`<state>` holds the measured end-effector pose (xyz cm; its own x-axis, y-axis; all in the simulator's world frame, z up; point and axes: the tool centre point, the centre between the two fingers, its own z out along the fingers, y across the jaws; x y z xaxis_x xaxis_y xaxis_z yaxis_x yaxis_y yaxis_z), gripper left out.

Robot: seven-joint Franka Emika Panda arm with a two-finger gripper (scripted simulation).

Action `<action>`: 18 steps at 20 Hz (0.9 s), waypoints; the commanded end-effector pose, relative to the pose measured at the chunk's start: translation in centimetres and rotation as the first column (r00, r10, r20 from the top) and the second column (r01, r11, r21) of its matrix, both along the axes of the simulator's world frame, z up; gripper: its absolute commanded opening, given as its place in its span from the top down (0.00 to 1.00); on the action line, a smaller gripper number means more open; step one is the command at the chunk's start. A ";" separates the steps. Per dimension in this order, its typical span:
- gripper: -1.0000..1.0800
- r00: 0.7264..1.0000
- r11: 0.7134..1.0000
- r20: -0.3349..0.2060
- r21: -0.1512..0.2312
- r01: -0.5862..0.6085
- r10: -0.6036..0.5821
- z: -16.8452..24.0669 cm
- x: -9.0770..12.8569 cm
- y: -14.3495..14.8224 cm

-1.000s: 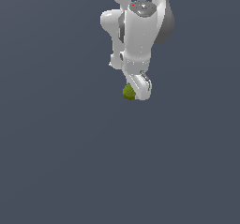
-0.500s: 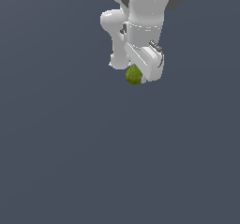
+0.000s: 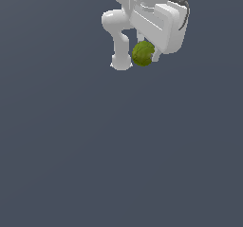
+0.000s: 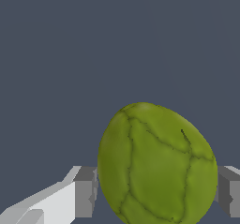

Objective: Pick up the object and move it to a goal position.

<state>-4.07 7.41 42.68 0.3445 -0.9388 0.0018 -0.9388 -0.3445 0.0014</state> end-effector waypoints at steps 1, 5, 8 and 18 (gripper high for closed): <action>1.00 1.000 1.000 0.001 0.001 -0.001 0.001 2.0 0.3 0.2; 1.00 1.000 1.000 0.001 0.001 -0.001 0.001 4.5 0.8 0.5; 1.00 1.000 1.000 0.001 0.002 -0.002 0.002 5.9 1.1 0.6; 1.00 1.000 1.000 0.001 0.002 -0.002 0.002 8.3 1.7 0.9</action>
